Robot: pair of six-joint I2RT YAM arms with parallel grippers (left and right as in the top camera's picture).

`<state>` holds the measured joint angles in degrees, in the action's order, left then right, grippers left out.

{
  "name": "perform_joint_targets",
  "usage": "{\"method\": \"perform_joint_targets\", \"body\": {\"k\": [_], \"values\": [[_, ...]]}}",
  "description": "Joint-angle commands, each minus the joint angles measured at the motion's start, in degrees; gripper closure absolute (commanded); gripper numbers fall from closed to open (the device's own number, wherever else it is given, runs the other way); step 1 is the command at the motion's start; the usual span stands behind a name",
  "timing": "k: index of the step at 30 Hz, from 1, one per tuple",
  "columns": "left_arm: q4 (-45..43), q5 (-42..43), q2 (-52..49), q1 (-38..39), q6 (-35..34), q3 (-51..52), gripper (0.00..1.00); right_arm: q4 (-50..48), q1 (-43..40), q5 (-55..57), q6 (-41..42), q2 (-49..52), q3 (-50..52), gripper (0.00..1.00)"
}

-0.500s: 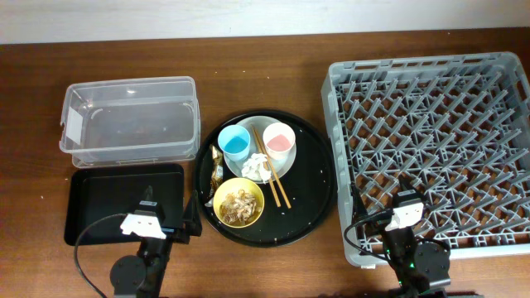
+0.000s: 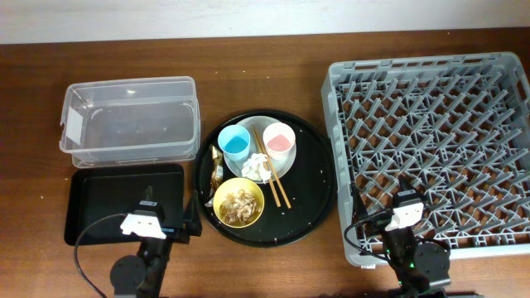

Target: Sort waste into correct bins and load items into the dishwasher rack

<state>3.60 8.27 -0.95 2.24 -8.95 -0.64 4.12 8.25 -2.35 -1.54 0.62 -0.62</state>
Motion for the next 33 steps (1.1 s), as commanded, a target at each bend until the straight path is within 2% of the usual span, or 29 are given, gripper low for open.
{"method": "perform_joint_targets", "body": {"k": [1,22,25,33], "values": [[0.4,-0.6,0.3,0.2,1.1,0.1,0.01,0.3,0.4,0.5,0.0,-0.2,0.3,0.02],[0.0,-0.6,0.3,0.2,1.1,0.1,0.01,0.3,0.4,0.5,0.0,-0.2,0.3,0.02],[0.3,3.3,0.3,0.2,0.9,-0.7,0.01,0.3,0.4,0.5,0.0,-0.2,0.3,0.02],[17.2,4.2,0.3,0.2,0.9,-15.1,0.01,0.3,0.4,0.5,0.0,-0.2,0.3,0.02]]}}
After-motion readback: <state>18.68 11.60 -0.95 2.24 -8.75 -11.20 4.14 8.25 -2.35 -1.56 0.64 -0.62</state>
